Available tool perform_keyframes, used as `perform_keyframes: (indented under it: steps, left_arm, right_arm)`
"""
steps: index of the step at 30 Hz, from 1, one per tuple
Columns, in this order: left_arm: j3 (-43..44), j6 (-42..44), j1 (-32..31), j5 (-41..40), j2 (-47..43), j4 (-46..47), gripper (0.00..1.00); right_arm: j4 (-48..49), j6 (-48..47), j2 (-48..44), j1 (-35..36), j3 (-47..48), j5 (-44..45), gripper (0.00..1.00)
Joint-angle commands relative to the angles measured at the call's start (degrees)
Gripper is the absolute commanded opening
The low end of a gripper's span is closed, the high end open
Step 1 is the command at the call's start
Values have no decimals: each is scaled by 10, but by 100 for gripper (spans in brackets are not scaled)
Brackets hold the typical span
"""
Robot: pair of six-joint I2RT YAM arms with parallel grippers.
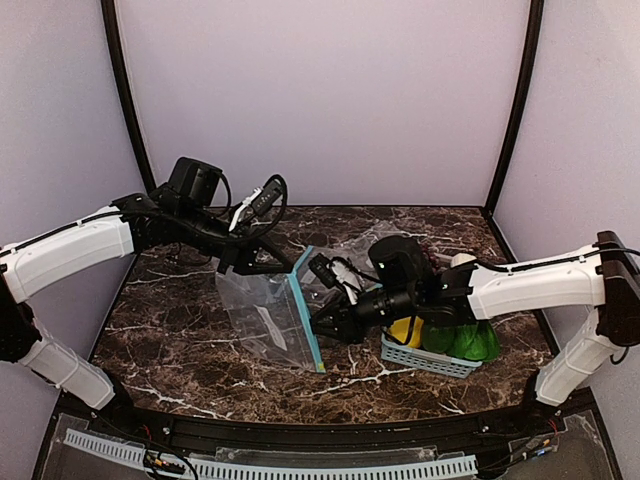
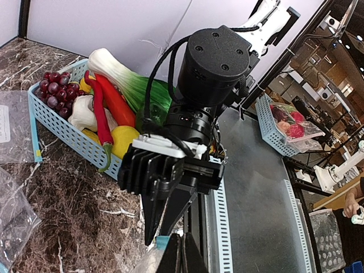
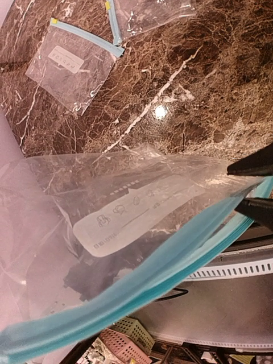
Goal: Place the food in the zip-top bag and seal the zipper
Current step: Pass from the left arm to the right
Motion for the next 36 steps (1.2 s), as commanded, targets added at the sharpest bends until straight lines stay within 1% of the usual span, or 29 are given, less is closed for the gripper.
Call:
perform_keyframes:
  steps: [1, 3, 9, 10, 11, 12, 13, 14, 15, 16, 17, 18, 19, 22, 24, 25, 26, 28, 29, 33, 36]
  left_arm:
    - [-3, 13, -3, -1, -10, -12, 1]
    - [-3, 15, -3, -6, -12, -15, 1]
    - [-1, 21, -3, -41, -13, -19, 2]
    - [0, 21, -3, -50, -14, -21, 12]
    - [1, 23, -3, -76, -16, -22, 18]
    - [0, 24, -3, -93, -23, -21, 33]
    - [-1, 26, -3, -136, -28, -20, 41]
    - [-6, 27, -3, -160, -42, -15, 53]
    - [-8, 31, -3, -212, -51, -12, 58]
    - [-13, 33, -2, -236, -68, -5, 66]
    - [-15, 35, -2, -283, -77, -3, 68]
    - [-14, 34, -3, -304, -92, 0, 71]
    - [-13, 30, -3, -334, -98, 0, 71]
    - [-11, 9, -12, -379, -119, 1, 72]
    - [-19, -16, -29, -407, -121, 4, 72]
    - [-24, -48, -43, -421, -120, 9, 72]
    - [-36, -61, -51, -425, -119, 20, 72]
    - [-54, -100, -77, -440, -112, 40, 70]
    - [-60, -128, -94, -451, -108, 48, 67]
    - [-111, -208, -130, -444, -99, 135, 62]
    - [-139, -257, -144, -430, -91, 225, 60]
  right_arm:
    - [28, 7, 6, 8, 14, -10, 5]
    - [26, 9, 5, 8, 12, -7, 0]
    - [15, 24, -3, 8, 5, 18, 0]
    - [6, 26, -6, 8, 7, 34, 0]
    - [-4, 29, -8, 9, 9, 48, 0]
    - [-17, 32, -10, 9, 11, 65, 0]
    - [-29, 37, -13, 8, 14, 82, 0]
    - [-41, 43, -17, 8, 16, 101, 0]
    - [-51, 49, -21, 8, 18, 121, 0]
    - [-58, 56, -26, 7, 18, 138, 0]
    - [-66, 61, -32, 7, 17, 151, 0]
    - [-77, 65, -38, 6, 18, 162, 0]
    - [-87, 69, -43, 5, 17, 176, 0]
    - [-124, 82, -53, 4, 29, 224, 0]
    - [-143, 87, -59, 4, 35, 253, 0]
    - [-149, 92, -61, 4, 39, 263, 0]
    - [-153, 93, -63, 4, 42, 268, 0]
    - [-159, 98, -65, 4, 49, 275, 0]
    - [-160, 101, -66, 4, 52, 275, 0]
    - [-145, 103, -67, 4, 56, 260, 0]
    - [-130, 106, -58, 4, 58, 248, 0]
